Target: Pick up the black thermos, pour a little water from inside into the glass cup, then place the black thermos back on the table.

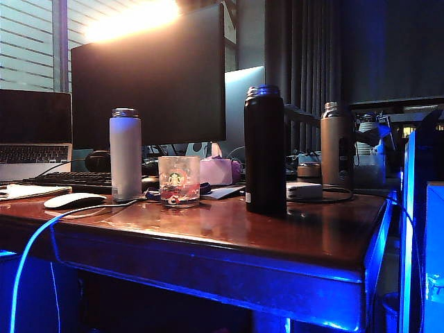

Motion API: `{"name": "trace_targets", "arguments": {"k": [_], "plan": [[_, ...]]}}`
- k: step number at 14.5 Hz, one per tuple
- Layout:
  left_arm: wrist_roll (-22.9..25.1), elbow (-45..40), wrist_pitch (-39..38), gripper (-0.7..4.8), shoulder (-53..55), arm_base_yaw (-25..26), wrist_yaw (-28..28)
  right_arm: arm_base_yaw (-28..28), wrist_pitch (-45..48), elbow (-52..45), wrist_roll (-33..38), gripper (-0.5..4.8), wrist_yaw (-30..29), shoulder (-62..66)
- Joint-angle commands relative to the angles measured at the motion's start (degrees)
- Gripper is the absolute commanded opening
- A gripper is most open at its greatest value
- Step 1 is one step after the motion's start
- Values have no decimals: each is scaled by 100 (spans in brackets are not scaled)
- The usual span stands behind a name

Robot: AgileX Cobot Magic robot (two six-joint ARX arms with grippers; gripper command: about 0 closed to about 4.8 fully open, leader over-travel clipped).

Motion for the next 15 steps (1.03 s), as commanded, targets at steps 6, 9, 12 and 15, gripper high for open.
{"name": "trace_targets", "arguments": {"k": [6,9,12,15], "plan": [[393,-131,144,-5,-208,0,-398,2,74,-17,13,-1,9,2],[387,-389,-37,-5,-968,299,-264,2,70,-17,13,-1,11,4],[387,-573,-136,-5,-957,533,-52,-2,70,-17,13,-1,11,-20],[356,-669,-267,-5,-957,533,-188,2,72,-17,13,-1,9,-22]]}}
